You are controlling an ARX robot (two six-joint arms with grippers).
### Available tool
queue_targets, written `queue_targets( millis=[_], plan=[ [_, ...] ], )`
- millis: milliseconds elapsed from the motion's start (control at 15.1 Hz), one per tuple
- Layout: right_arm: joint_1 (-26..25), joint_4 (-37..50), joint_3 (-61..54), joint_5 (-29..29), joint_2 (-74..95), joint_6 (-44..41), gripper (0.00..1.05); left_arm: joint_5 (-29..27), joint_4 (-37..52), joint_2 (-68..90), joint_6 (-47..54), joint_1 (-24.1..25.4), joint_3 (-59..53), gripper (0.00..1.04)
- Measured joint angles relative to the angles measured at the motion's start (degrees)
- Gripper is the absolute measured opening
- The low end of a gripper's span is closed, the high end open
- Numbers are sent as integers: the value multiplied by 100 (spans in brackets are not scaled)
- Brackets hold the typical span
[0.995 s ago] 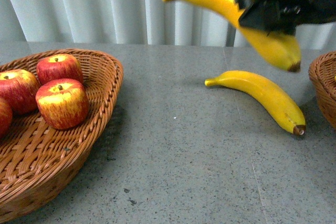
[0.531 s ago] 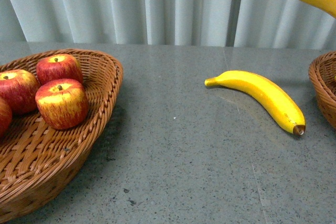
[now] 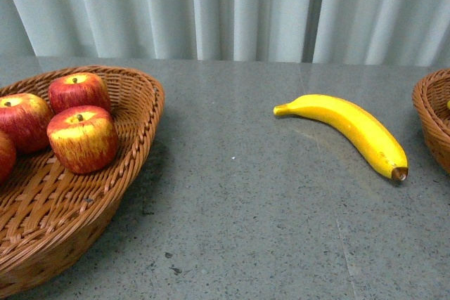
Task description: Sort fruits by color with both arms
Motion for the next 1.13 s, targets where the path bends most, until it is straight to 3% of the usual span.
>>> queue_targets(
  millis=[398,663,796,1128],
  plan=[
    [-739,-544,-146,-275,-114,-1106,31,0,0,0,0,0,0,98],
    [-643,-743,-125,-603,-586,-1049,76,-2,0,0,0,0,0,98],
    [-343,-817,-4,-608,-903,-833,99,0,0,0,0,0,0,98],
    [1626,-780,809,68,-769,186,98,0,0,0,0,0,0,98]
  ],
)
